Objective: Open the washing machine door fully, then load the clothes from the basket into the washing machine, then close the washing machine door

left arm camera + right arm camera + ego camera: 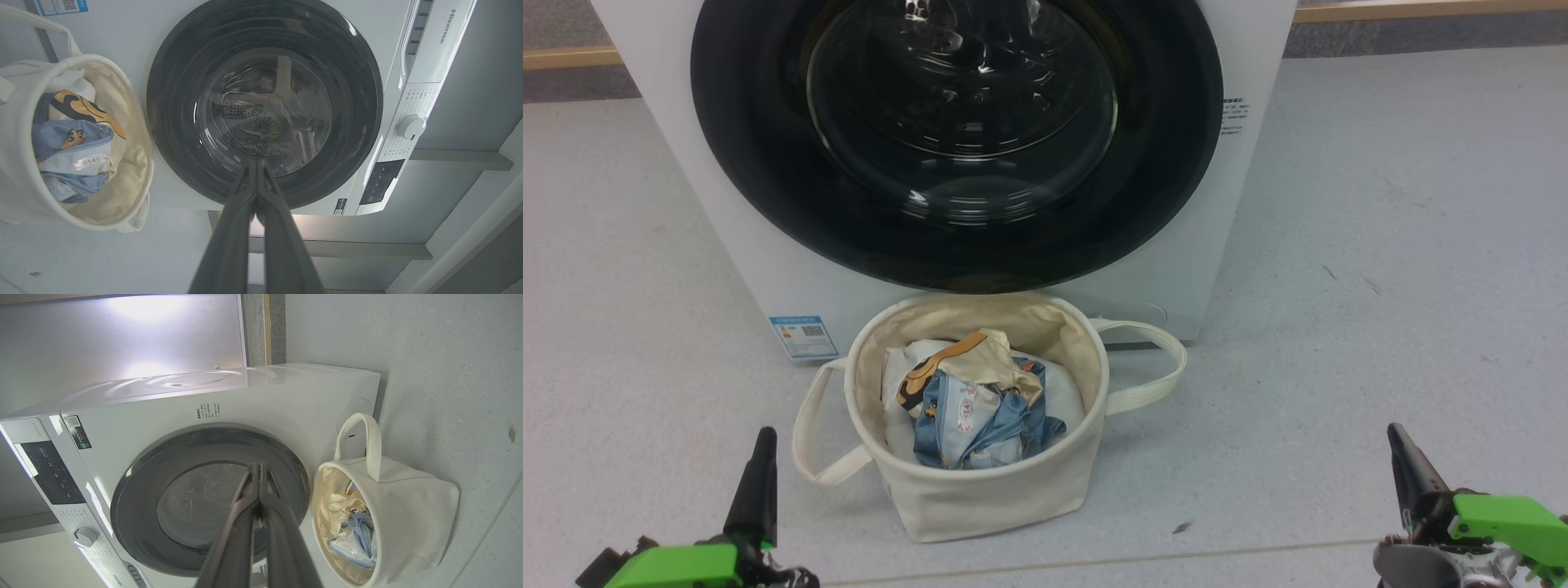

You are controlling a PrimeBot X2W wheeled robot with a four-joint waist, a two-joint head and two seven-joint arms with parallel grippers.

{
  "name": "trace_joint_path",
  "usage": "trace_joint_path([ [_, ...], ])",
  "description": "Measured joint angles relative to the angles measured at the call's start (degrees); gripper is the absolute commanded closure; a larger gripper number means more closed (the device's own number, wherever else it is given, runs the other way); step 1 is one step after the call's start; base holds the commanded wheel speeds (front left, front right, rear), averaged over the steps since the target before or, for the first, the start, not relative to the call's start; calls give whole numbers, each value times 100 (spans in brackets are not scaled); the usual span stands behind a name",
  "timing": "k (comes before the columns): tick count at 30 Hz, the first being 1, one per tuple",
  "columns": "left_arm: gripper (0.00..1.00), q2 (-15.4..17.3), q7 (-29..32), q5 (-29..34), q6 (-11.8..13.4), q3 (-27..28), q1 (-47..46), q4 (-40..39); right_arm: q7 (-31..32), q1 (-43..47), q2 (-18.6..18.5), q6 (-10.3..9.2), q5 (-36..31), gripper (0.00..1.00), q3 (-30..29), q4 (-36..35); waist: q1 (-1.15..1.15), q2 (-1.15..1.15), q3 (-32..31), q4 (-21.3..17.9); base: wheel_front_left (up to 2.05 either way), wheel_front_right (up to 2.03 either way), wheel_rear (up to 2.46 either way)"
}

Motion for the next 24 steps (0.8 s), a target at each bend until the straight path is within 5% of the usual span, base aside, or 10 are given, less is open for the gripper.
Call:
trace_joint_path([
  [8,100,0,0,0,0,0,0,0,0,0,0,0,0,100,0,0,0,0,0,0,0,0,0],
  [9,0,0,0,0,0,0,0,0,0,0,0,0,0,0,0,0,0,0,0,0,0,0,0],
  [24,0,-45,-168,-1,4,-157,243,341,-164,239,55,0,-162,0,9,231,2,0,8,19,0,0,0],
])
